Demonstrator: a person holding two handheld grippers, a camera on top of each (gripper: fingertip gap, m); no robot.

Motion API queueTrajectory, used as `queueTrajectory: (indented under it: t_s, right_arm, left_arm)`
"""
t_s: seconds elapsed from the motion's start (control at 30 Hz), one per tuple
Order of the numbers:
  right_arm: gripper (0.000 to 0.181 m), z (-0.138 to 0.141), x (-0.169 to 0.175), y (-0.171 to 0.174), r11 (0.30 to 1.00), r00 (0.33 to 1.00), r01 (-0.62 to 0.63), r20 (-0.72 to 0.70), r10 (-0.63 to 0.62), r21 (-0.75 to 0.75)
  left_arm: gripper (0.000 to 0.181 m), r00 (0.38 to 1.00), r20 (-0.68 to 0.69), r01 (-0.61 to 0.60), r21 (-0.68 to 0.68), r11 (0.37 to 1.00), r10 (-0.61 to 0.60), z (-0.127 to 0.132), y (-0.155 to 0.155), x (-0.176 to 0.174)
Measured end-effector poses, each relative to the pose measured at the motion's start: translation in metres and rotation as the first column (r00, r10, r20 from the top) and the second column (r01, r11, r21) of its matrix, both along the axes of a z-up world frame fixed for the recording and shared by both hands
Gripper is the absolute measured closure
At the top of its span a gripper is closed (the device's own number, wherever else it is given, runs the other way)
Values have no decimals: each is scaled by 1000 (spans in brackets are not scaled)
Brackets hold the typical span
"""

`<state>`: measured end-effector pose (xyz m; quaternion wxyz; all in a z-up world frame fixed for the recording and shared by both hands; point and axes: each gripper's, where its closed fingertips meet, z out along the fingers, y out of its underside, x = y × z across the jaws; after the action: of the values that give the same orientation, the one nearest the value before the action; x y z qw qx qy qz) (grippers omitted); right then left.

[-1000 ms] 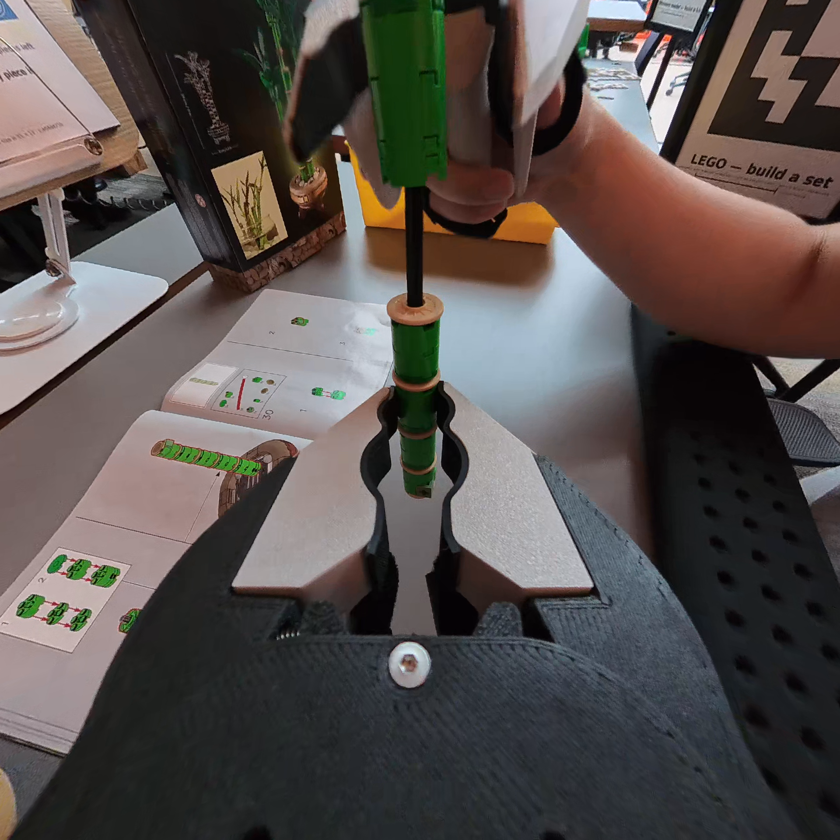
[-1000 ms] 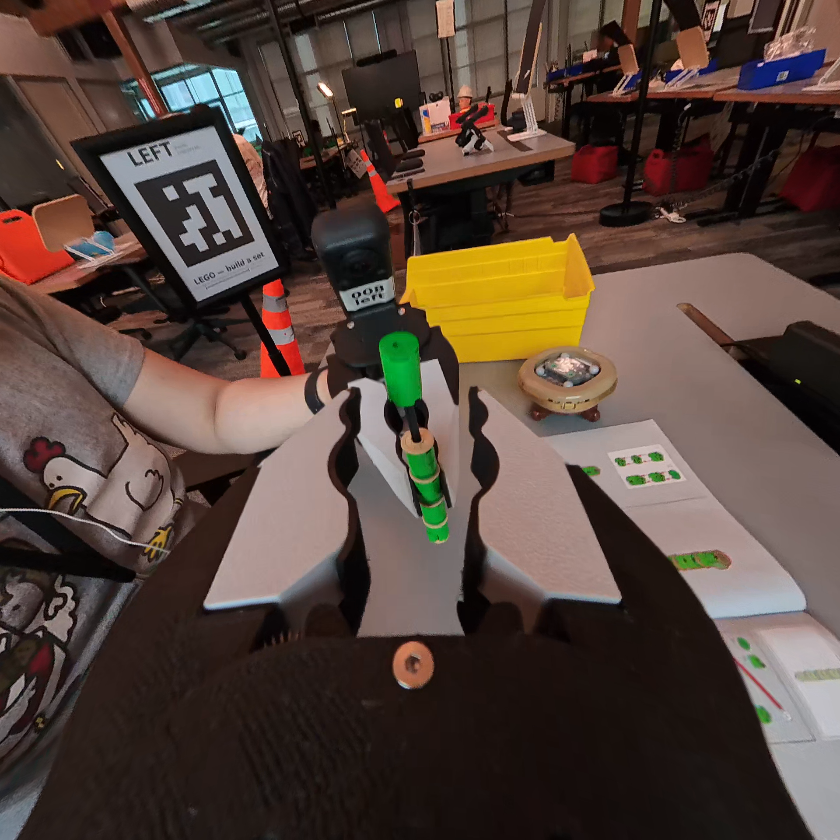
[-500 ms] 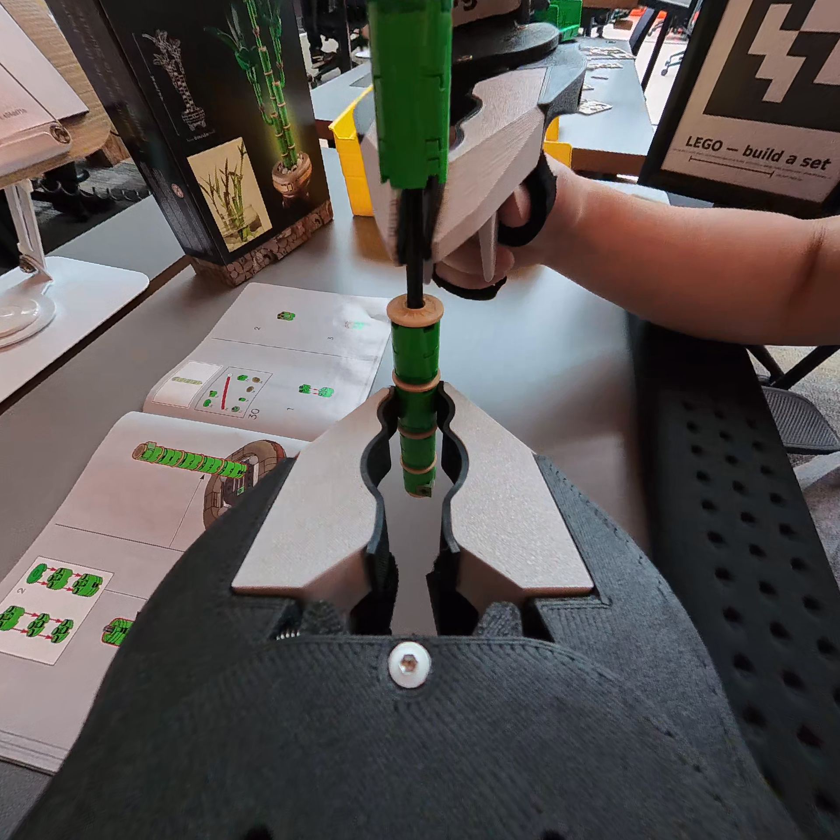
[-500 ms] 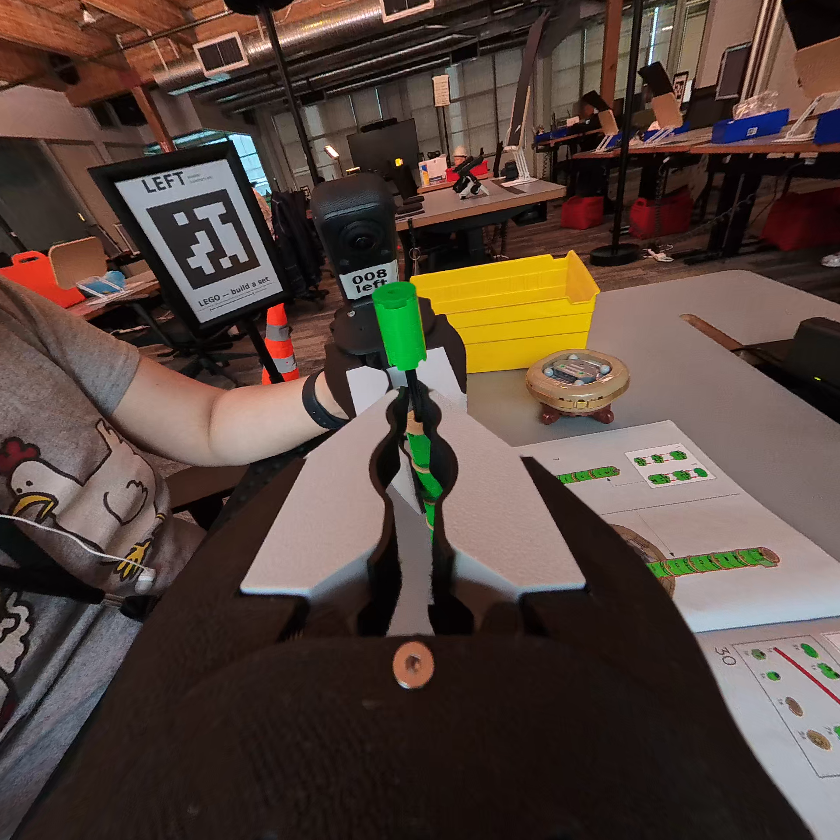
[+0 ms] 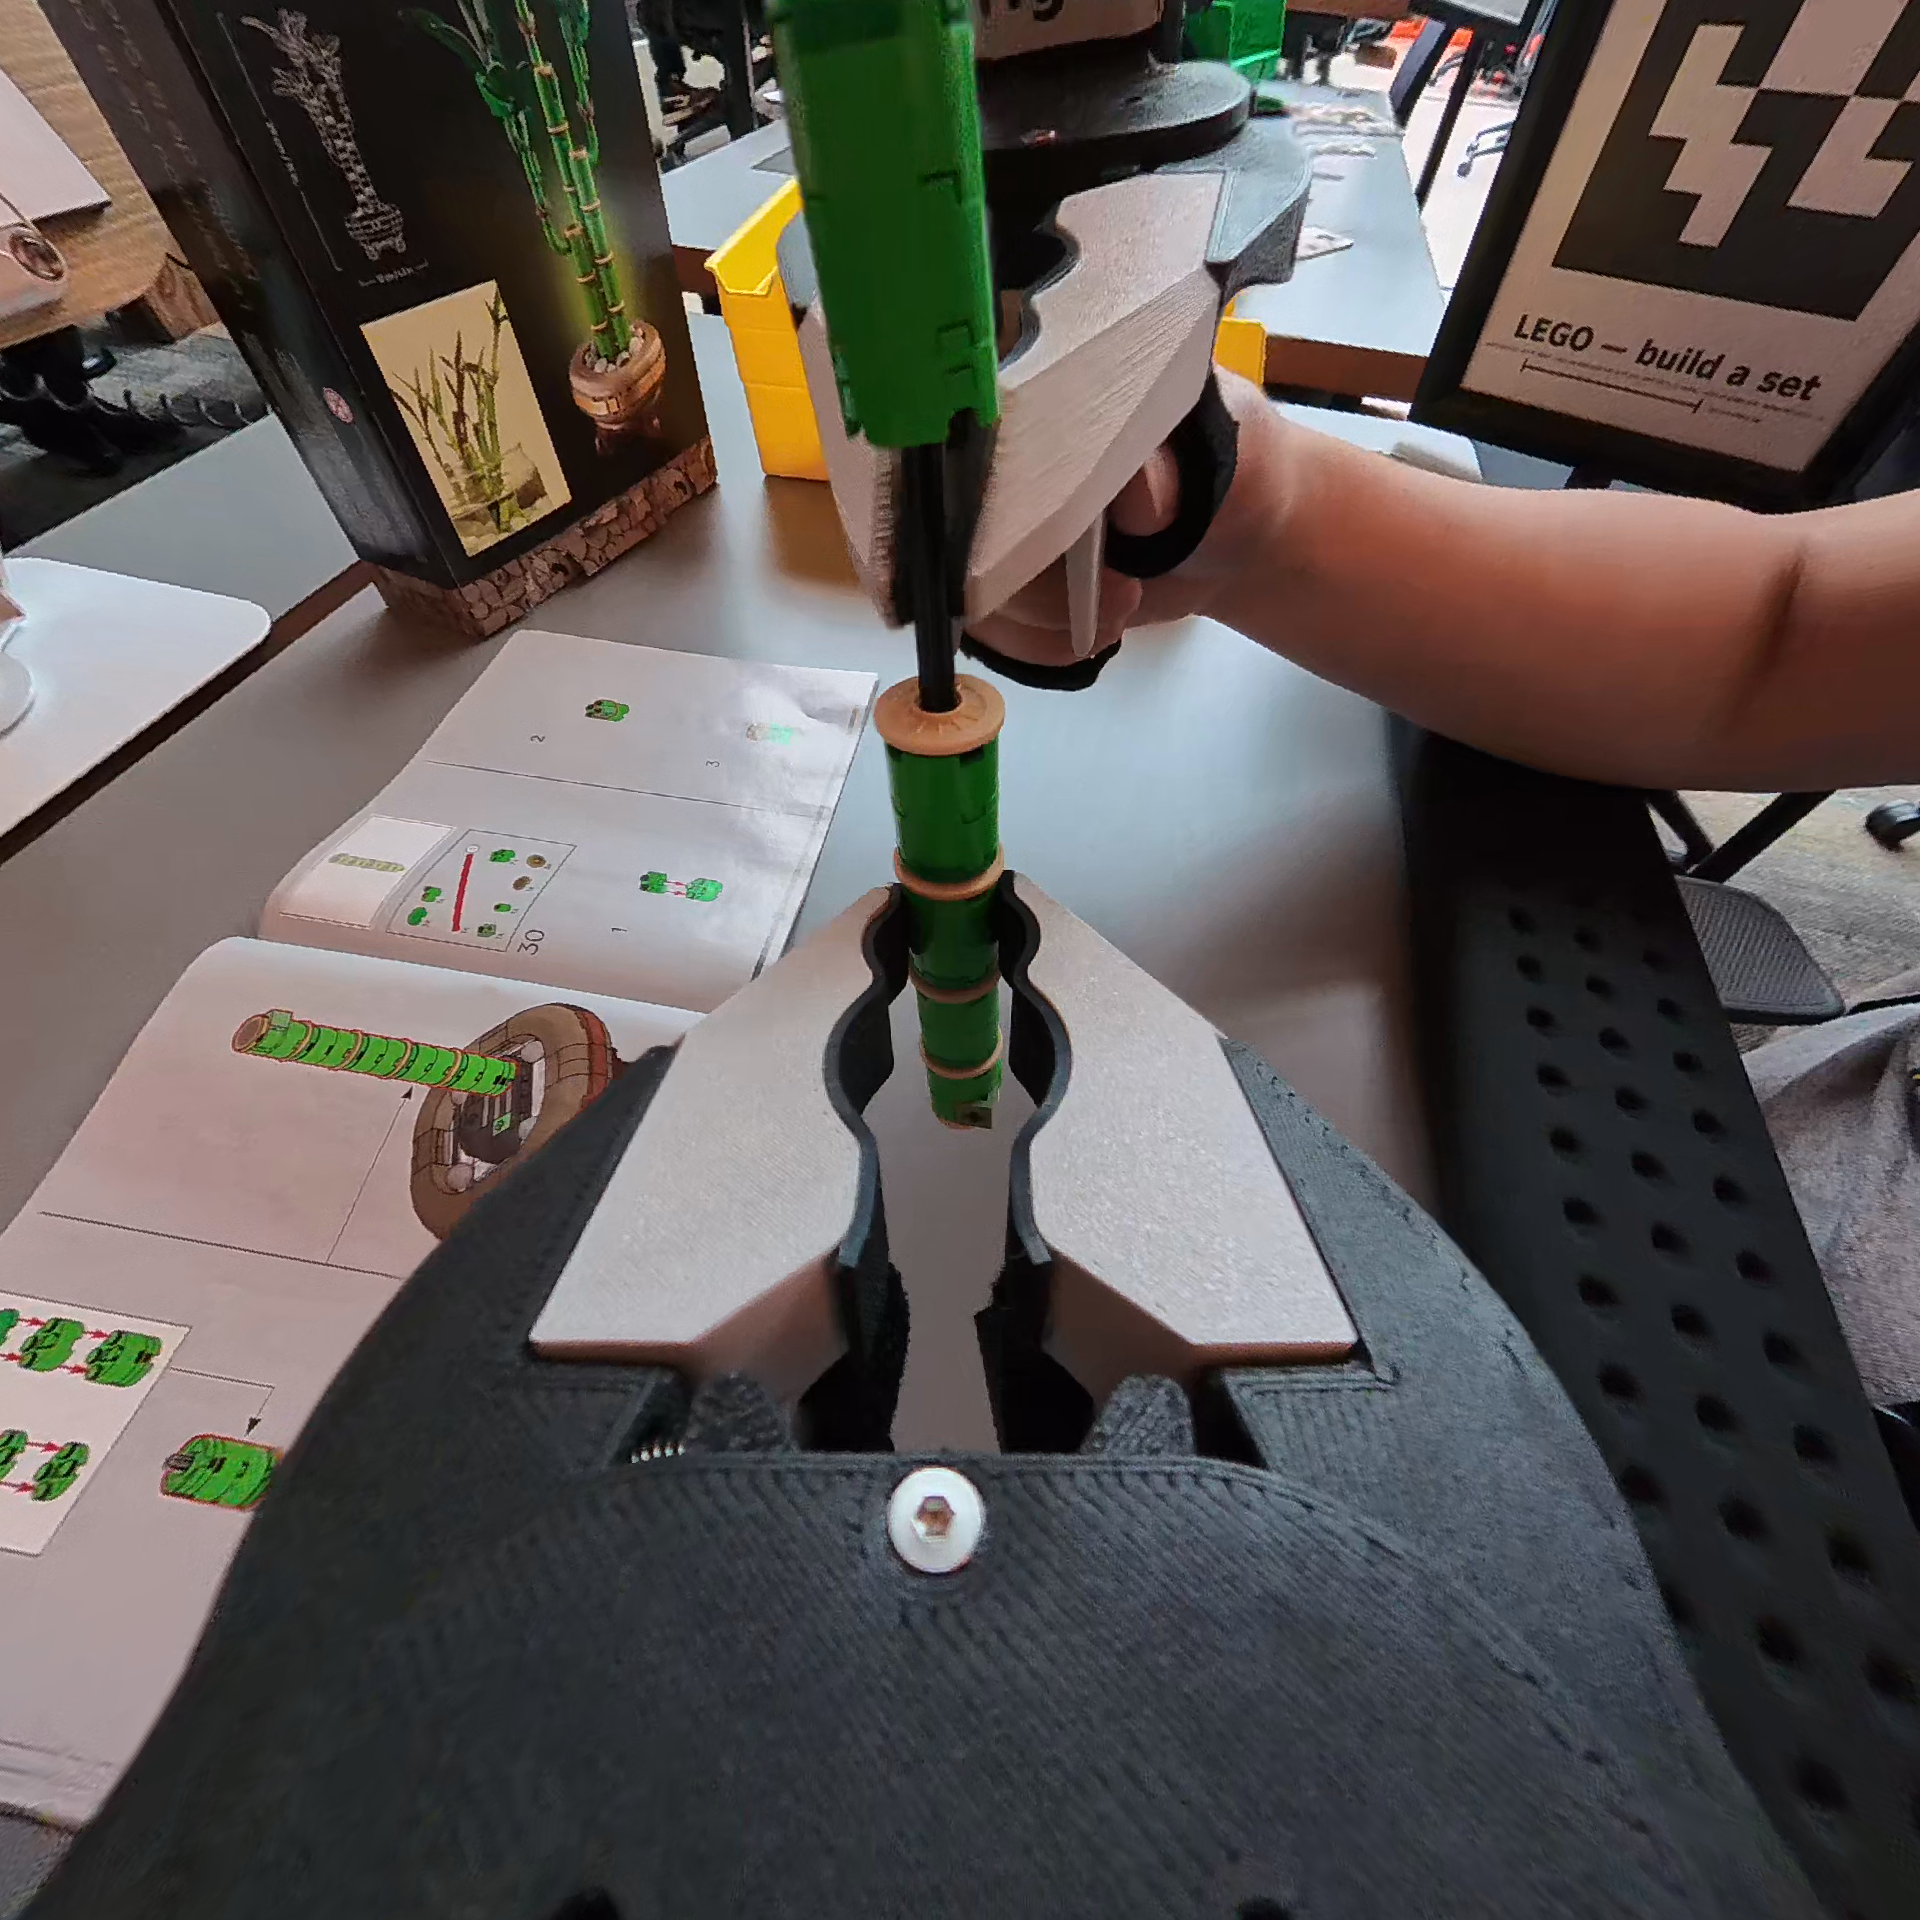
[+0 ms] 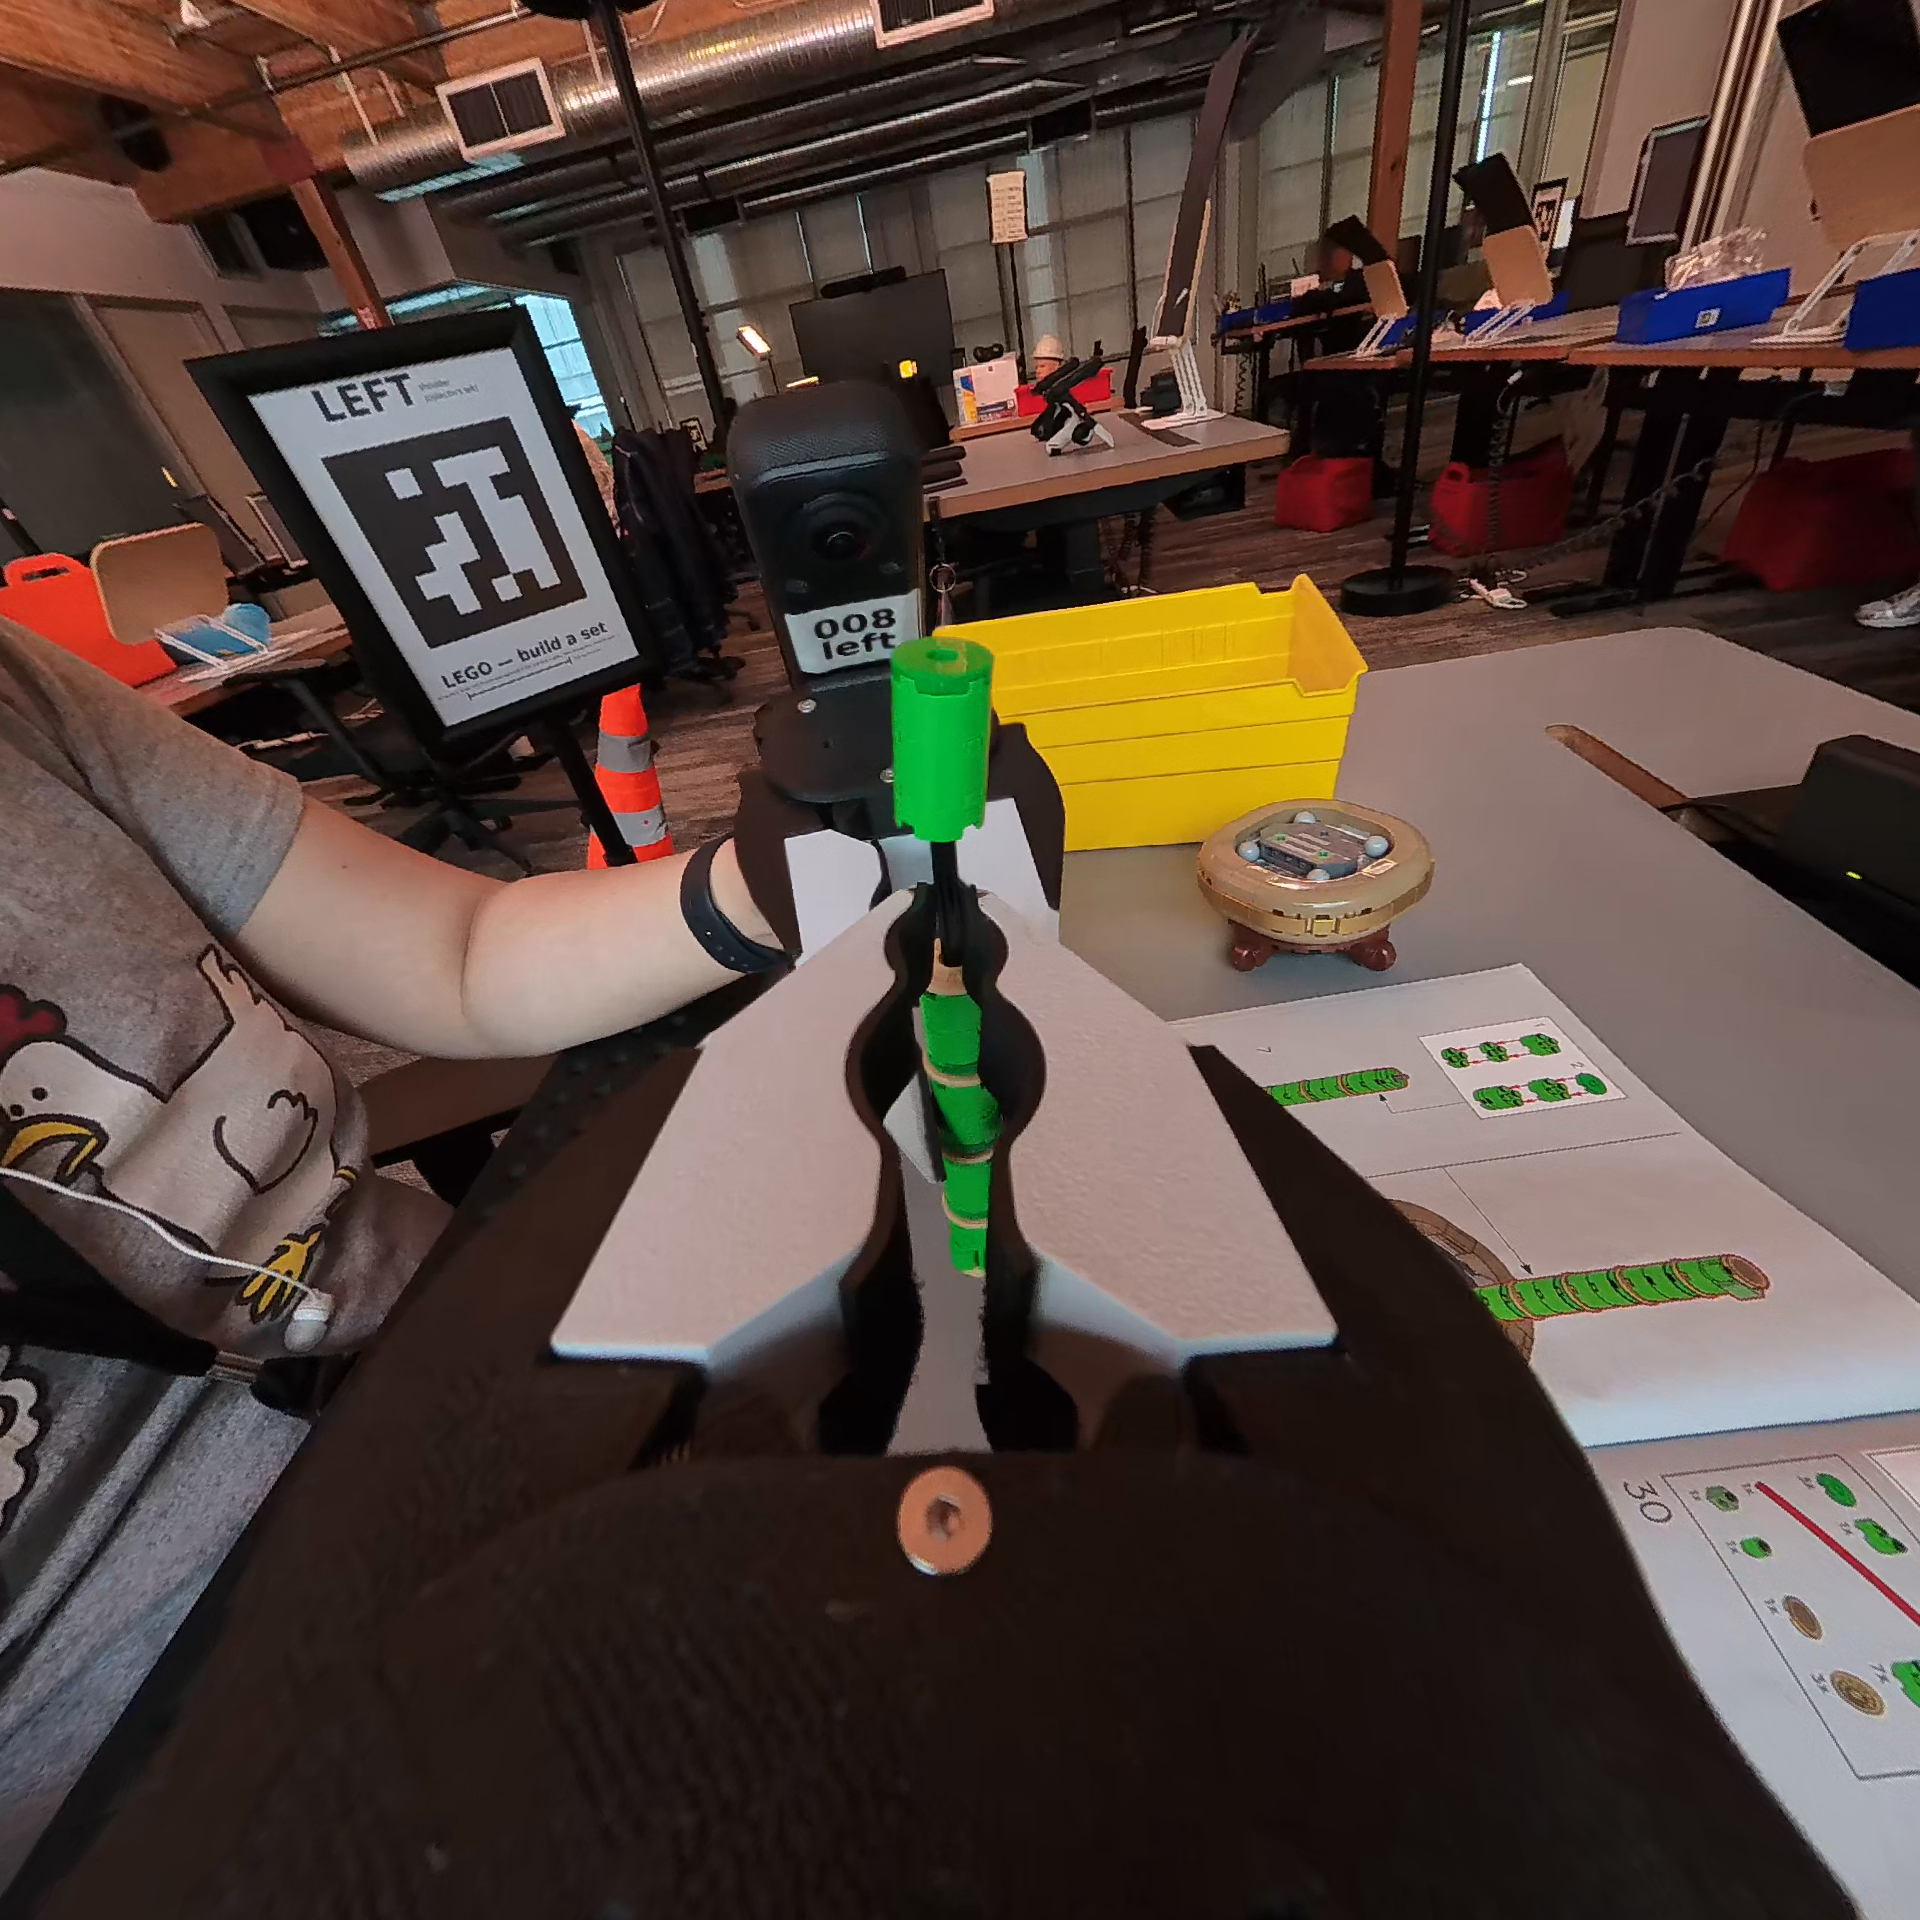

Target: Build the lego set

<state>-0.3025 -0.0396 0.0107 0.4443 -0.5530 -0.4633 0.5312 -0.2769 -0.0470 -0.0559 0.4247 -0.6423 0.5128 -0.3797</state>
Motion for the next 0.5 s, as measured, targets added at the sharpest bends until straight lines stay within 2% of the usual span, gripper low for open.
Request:
queueTrajectory:
  t_s: [0.13,0.23,0.33,0.5]
  right_arm:
    - [179,3,0,2,1000,1000,21,-6,-21,-2]
    - [179,6,2,4,999,999,31,-24,-32,-16]
    - [179,6,3,3,1000,999,30,-23,-30,-8]
    - [179,-2,0,0,1000,1000,9,3,-9,24]
  left_arm:
    - [165,999,44,28,-40,999,-26,3,-3,1]
    - [146,999,33,13,-24,1000,-12,0,1,0]
    - [138,1000,23,19,-25,1000,-18,-4,1,2]
    - [131,990,139,45,-54,997,-37,18,-3,-1]
